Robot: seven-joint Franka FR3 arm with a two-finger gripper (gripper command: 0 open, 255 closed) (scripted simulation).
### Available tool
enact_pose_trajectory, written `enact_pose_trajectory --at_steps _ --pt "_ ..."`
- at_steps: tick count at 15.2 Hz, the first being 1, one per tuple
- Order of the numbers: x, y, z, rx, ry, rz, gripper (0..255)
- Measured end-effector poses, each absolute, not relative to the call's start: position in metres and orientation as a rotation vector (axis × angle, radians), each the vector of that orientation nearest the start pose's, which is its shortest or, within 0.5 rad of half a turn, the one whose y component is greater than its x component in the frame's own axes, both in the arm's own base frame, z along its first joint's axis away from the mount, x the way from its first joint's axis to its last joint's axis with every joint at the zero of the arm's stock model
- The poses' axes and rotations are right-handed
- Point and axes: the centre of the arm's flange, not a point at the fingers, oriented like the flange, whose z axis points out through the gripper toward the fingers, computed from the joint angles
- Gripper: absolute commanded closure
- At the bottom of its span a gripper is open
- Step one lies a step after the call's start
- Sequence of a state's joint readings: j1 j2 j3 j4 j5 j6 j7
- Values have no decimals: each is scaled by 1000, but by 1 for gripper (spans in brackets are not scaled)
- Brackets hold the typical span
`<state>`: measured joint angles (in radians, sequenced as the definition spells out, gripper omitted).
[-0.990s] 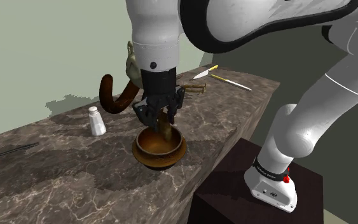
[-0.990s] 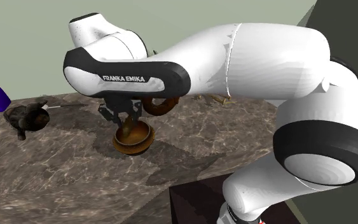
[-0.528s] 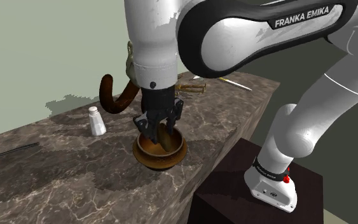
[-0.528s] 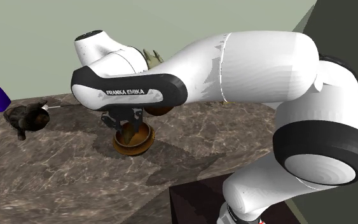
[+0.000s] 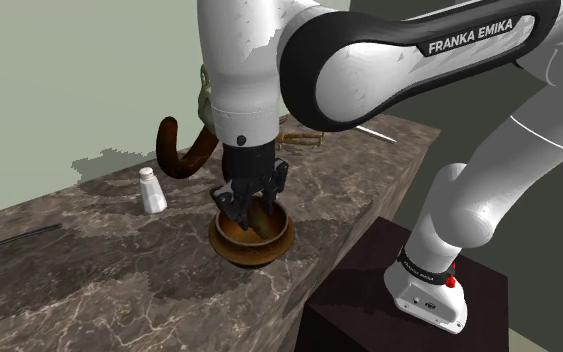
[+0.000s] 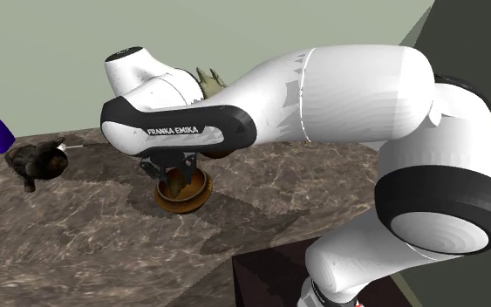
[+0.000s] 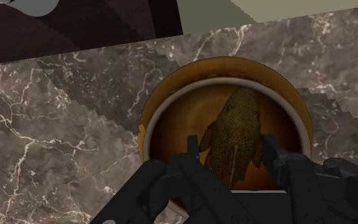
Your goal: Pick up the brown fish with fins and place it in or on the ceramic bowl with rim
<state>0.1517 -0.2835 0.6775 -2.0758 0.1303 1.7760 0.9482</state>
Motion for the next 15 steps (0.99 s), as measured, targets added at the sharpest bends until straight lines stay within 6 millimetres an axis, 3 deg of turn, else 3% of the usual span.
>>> enact_pose_trajectory --at_steps 1,7,11,15 --pt "301 379 514 -3217 285 14 0" --pt "301 379 514 -3217 285 14 0" --pt "302 385 554 -3216 286 13 0" --pt "302 384 563 -3217 285 13 0"
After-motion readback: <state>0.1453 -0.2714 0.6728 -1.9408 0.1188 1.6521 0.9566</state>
